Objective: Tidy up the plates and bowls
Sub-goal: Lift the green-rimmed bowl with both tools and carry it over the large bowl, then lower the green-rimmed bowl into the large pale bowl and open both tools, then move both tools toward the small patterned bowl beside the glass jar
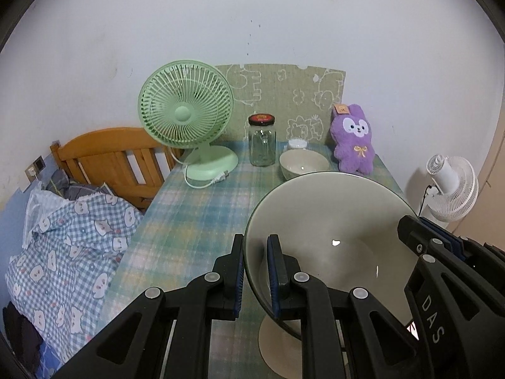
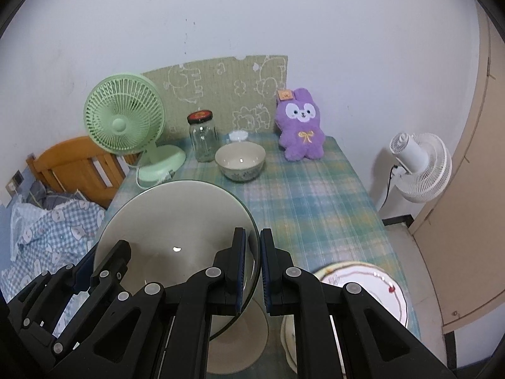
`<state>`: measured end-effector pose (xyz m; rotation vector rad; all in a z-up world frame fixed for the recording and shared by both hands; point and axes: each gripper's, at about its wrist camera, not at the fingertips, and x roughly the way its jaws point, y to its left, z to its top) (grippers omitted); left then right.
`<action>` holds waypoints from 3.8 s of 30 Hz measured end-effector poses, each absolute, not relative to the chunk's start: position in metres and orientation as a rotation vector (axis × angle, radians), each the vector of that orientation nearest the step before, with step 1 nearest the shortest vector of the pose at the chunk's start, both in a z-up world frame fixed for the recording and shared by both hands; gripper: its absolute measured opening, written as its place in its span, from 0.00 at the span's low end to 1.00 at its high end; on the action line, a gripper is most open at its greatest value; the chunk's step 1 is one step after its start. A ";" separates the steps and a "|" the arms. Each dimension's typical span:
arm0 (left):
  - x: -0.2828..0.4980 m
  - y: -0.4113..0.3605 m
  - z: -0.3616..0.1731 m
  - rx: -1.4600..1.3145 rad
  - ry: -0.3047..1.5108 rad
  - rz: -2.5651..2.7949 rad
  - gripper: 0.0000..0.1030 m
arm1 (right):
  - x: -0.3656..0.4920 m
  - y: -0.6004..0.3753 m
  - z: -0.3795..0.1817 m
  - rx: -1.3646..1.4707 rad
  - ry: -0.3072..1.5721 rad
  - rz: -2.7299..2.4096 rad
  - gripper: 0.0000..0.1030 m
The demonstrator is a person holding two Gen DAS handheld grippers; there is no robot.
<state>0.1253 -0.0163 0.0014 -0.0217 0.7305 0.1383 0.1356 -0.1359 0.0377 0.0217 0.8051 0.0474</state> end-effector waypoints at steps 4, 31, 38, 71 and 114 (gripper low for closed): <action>0.119 -0.018 -0.006 -0.031 0.751 0.131 0.10 | 0.127 -0.139 0.031 0.019 0.820 0.048 0.12; 0.104 -0.017 -0.080 -0.033 0.916 0.151 0.10 | 0.116 -0.137 -0.051 -0.005 0.990 0.063 0.12; 0.105 -0.016 -0.093 -0.037 0.952 0.143 0.10 | 0.115 -0.137 -0.063 -0.008 1.025 0.049 0.12; 0.113 -0.025 -0.114 -0.024 1.008 0.085 0.30 | 0.124 -0.144 -0.087 0.001 1.084 0.039 0.12; 0.101 -0.003 -0.001 -0.030 0.827 0.119 0.79 | 0.112 -0.132 0.043 -0.038 0.892 0.081 0.14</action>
